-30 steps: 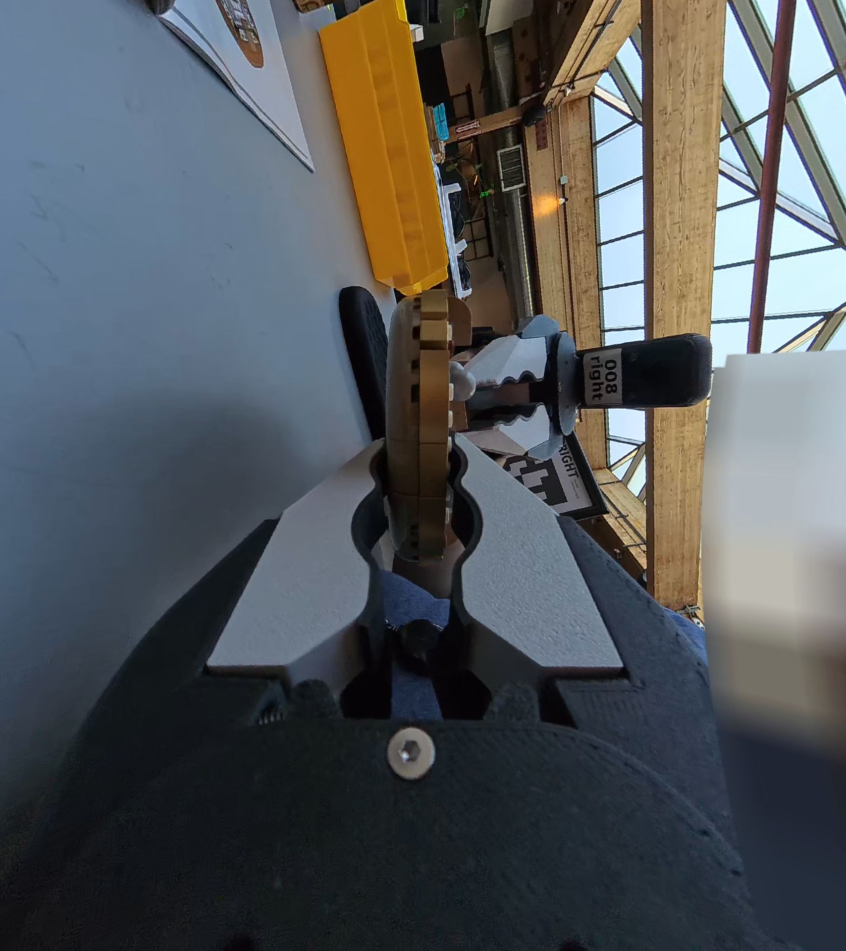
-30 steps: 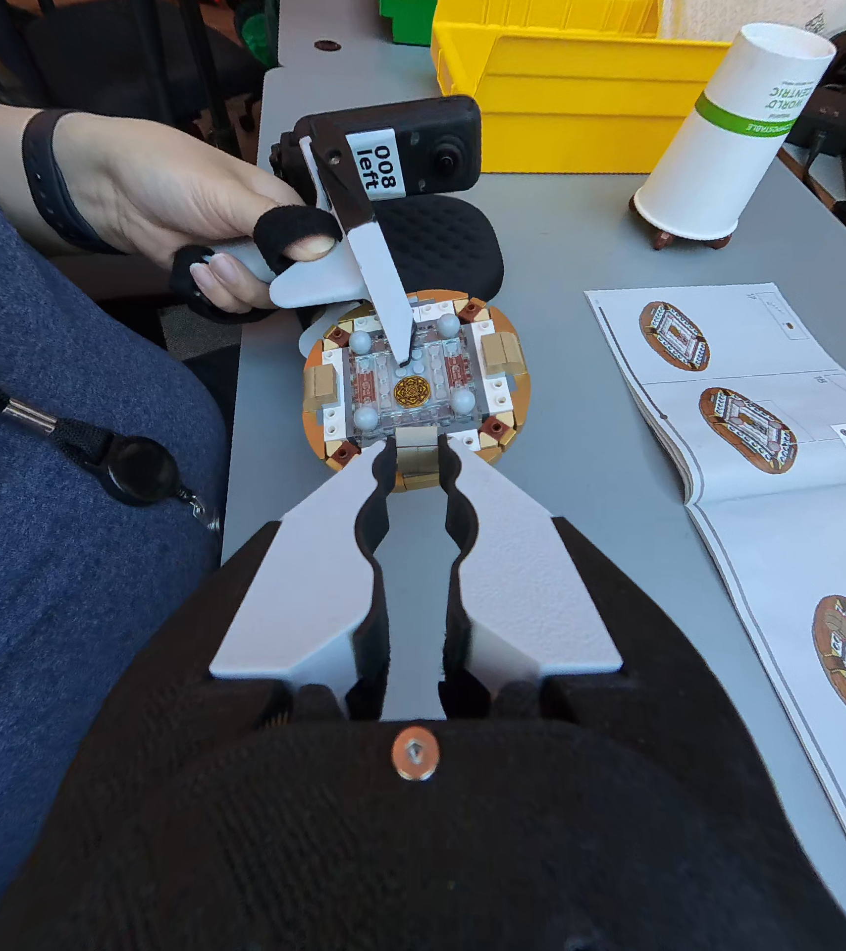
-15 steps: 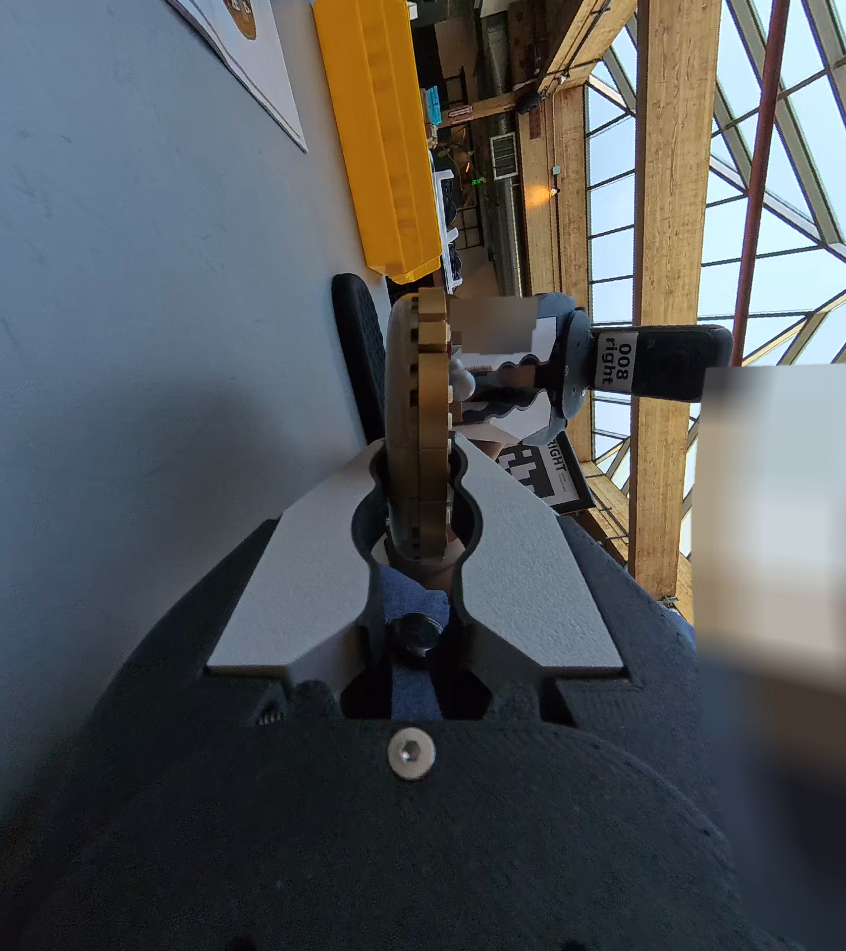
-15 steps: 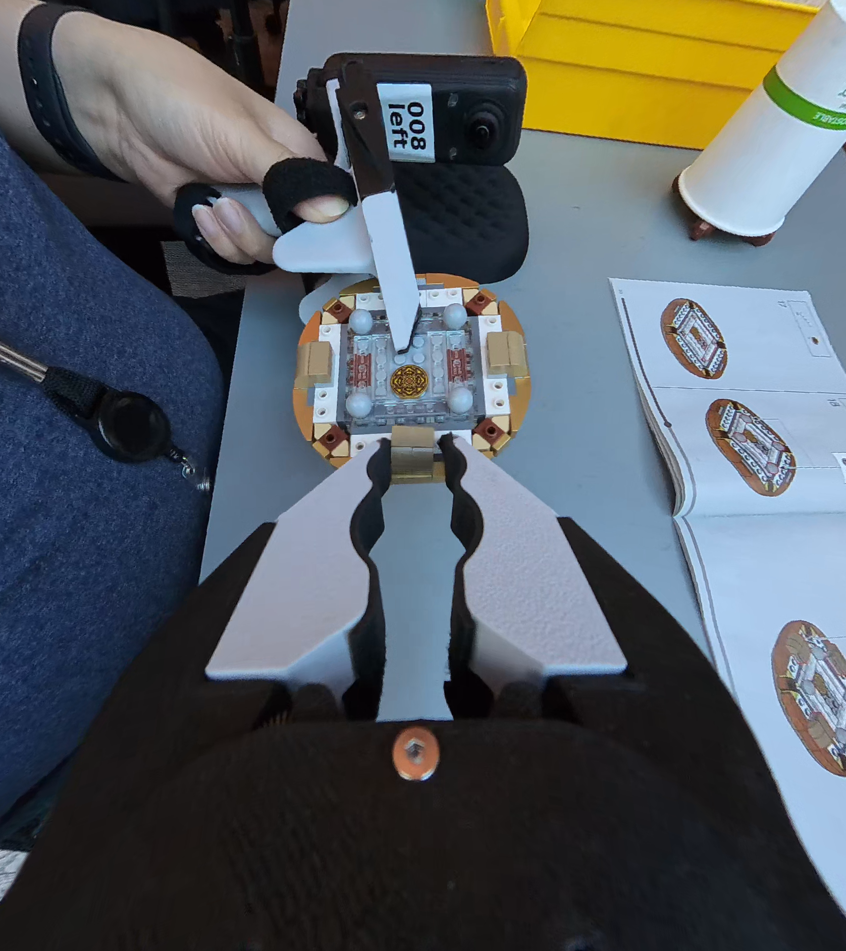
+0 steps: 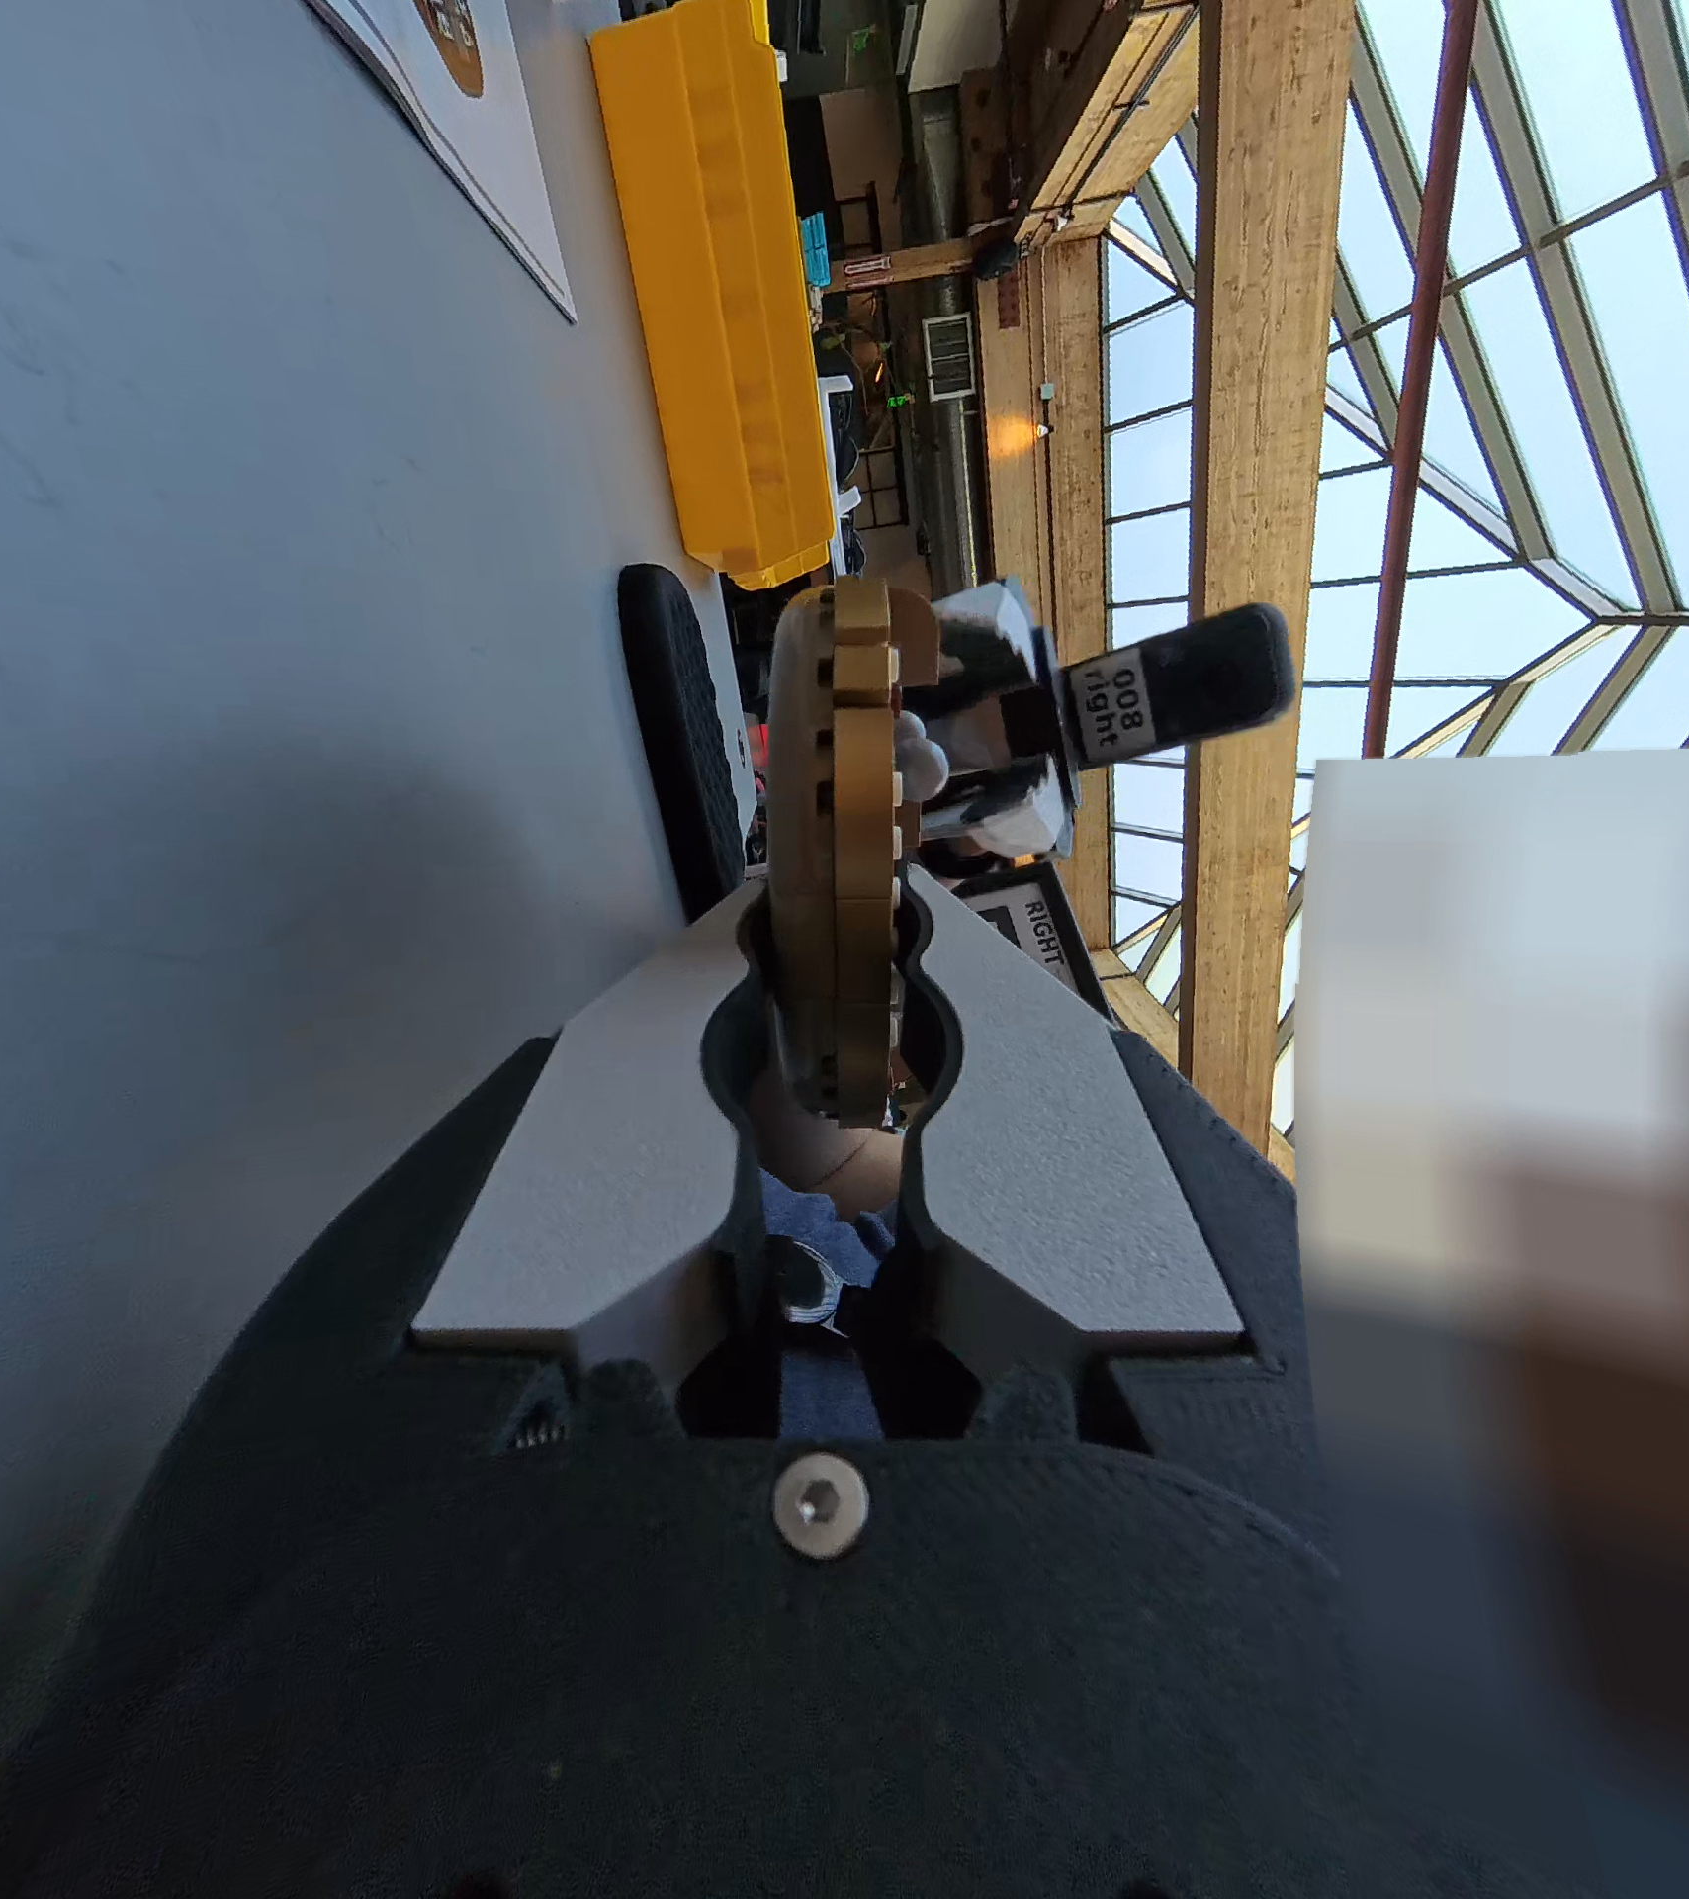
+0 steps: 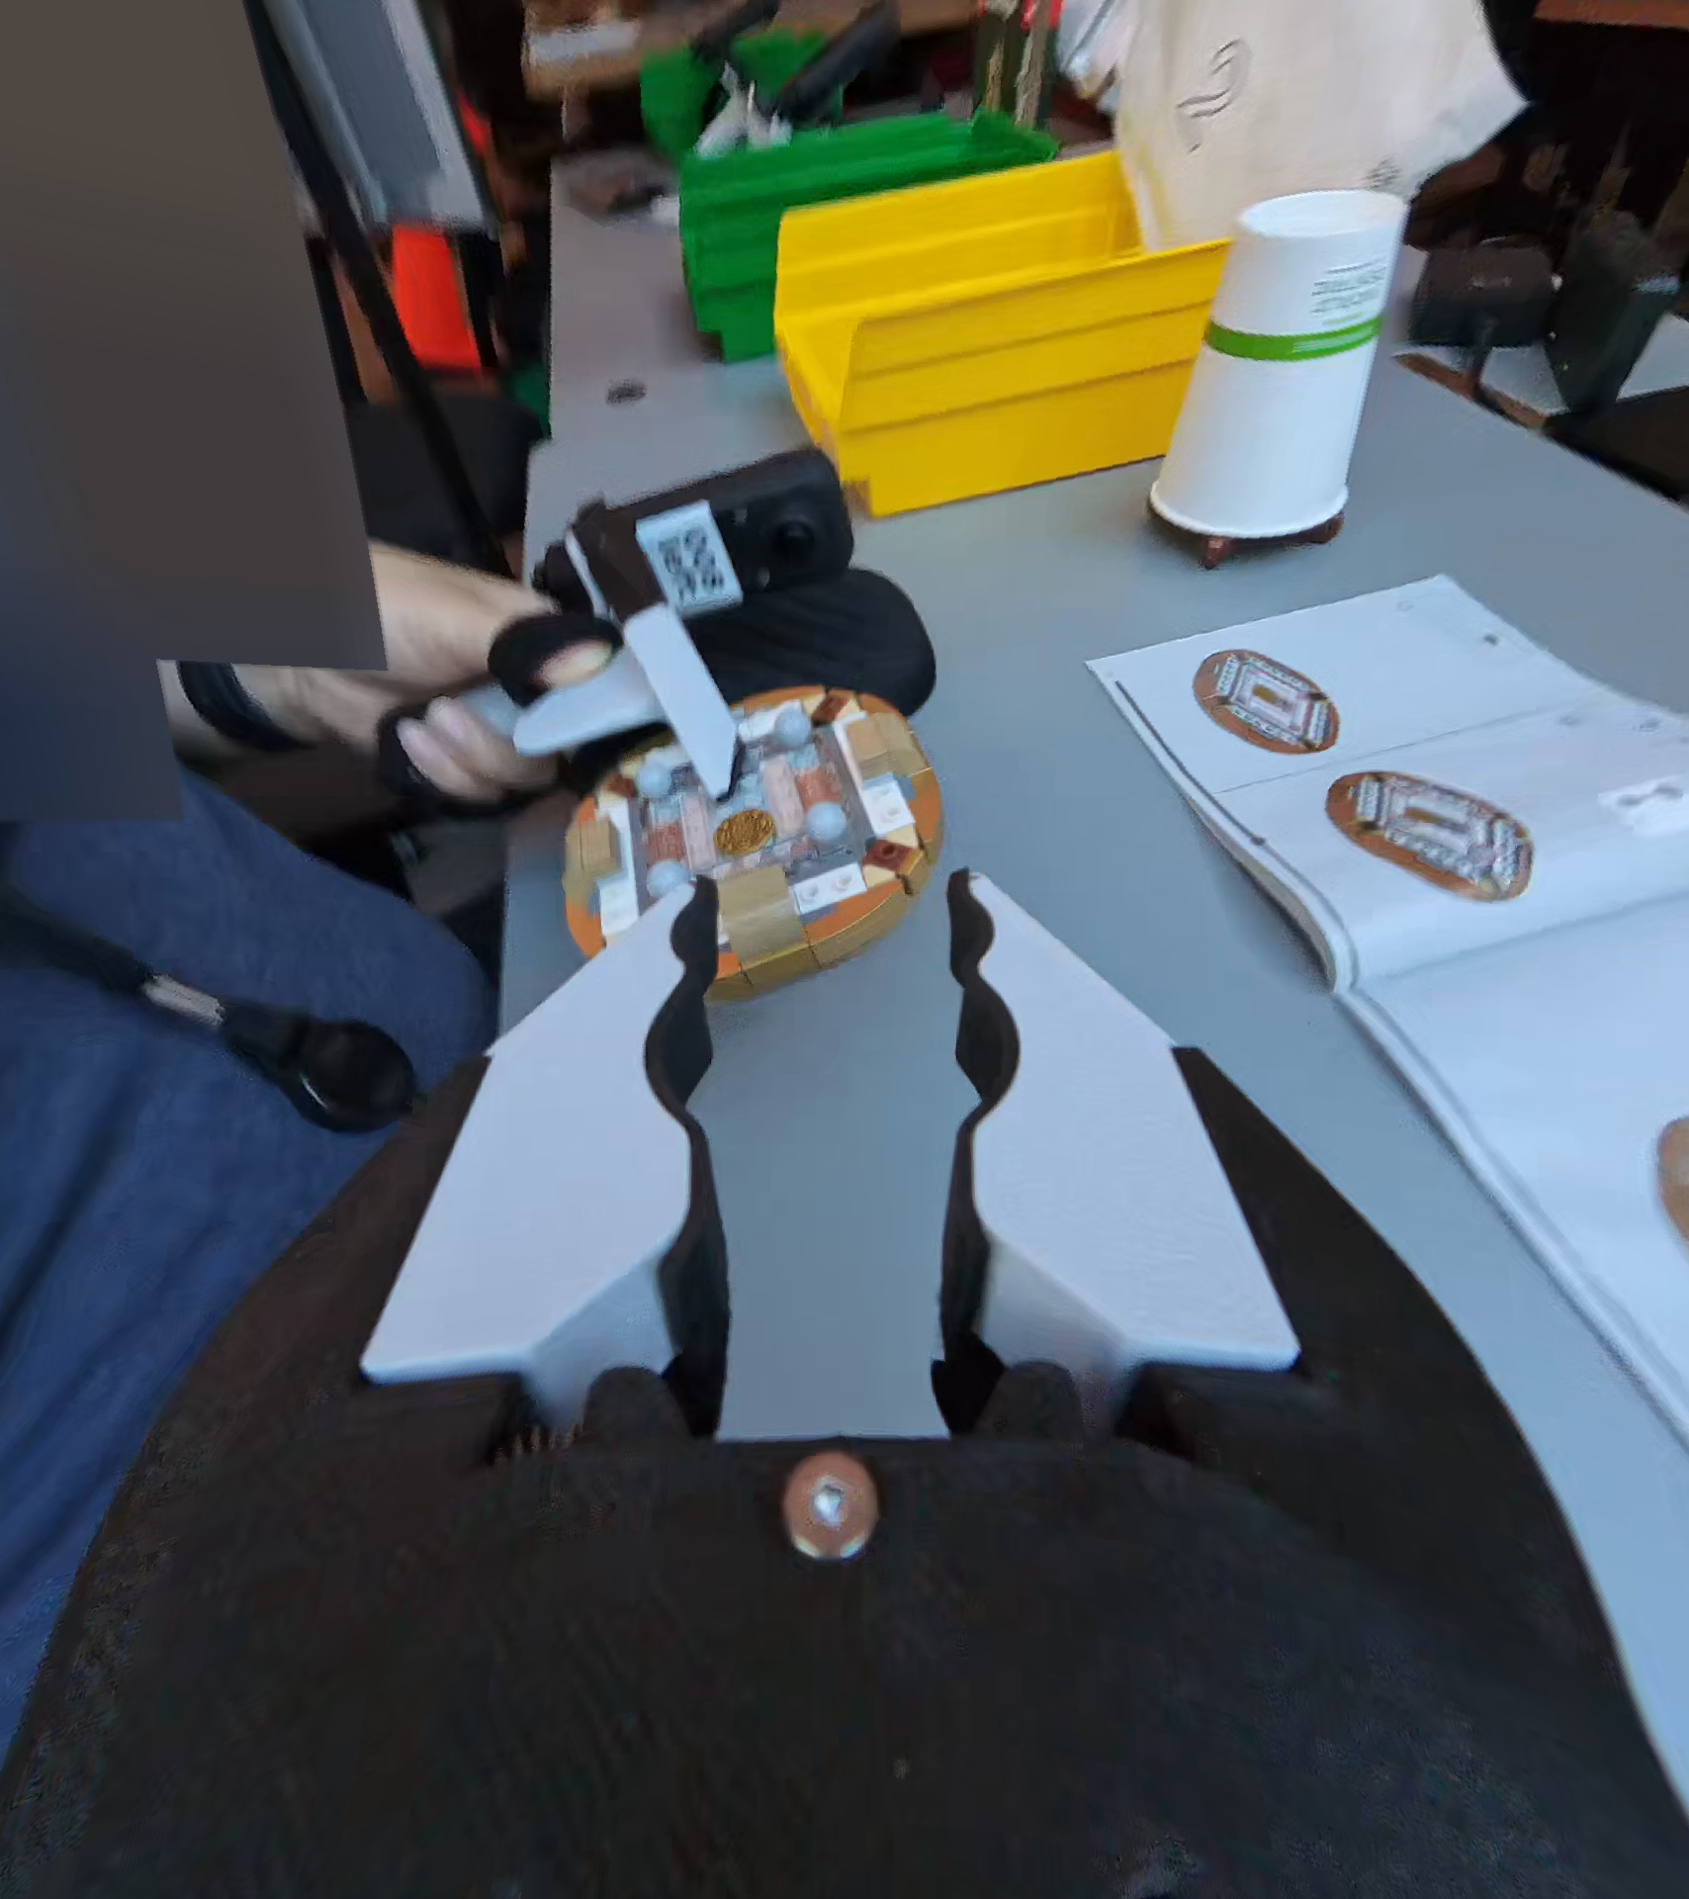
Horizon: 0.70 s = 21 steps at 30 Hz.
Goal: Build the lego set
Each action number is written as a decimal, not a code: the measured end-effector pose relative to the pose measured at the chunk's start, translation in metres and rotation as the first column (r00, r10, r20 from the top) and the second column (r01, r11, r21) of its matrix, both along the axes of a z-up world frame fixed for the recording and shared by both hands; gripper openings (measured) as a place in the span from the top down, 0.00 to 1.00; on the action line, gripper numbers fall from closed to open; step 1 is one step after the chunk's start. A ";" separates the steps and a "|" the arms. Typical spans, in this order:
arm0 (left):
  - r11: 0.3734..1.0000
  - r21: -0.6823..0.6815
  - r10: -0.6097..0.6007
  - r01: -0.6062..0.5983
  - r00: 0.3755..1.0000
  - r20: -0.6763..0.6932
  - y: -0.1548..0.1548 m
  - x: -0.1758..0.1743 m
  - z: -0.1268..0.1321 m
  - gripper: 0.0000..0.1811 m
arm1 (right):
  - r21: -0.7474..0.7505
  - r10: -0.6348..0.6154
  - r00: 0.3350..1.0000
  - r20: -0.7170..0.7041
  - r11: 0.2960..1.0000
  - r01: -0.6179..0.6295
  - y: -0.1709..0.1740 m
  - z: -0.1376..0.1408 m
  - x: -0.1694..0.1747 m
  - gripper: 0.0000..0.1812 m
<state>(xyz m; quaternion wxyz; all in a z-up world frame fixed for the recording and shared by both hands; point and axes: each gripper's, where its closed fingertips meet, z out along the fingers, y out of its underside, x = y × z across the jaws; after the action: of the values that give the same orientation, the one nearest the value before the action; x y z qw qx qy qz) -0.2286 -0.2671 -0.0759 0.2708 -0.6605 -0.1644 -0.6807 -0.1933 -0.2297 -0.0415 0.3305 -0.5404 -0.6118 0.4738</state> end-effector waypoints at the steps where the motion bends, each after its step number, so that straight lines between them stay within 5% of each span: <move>1: 1.000 0.001 0.002 -0.002 1.000 0.004 0.000 0.000 0.001 0.90 | -0.147 -0.035 0.999 -0.028 0.989 0.031 0.005 0.005 0.001 0.76; 4: 1.000 0.004 0.006 -0.006 1.000 0.003 -0.001 0.001 0.003 0.90 | -0.606 -0.048 0.999 0.021 0.794 0.051 0.013 -0.004 0.006 0.73; 8: 1.000 0.018 0.005 -0.005 0.999 -0.032 -0.002 0.002 0.003 0.90 | -0.847 0.033 0.999 0.035 0.532 0.013 0.002 -0.019 0.005 0.70; 12: 1.000 0.023 0.007 -0.006 0.999 -0.049 -0.001 0.004 0.002 0.90 | -0.882 0.110 0.993 0.047 0.471 -0.010 -0.014 -0.026 0.001 0.74; 21: 1.000 0.028 0.007 -0.006 0.998 -0.062 -0.002 0.005 0.002 0.90 | -0.892 0.149 0.988 0.043 0.452 -0.030 -0.022 -0.028 -0.005 0.84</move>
<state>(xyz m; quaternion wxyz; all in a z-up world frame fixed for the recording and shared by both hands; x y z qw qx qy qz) -0.2233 -0.2690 -0.0735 0.2872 -0.6768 -0.1485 -0.6613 -0.1985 -0.2517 -0.0695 -0.0606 -0.6266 -0.3205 0.7078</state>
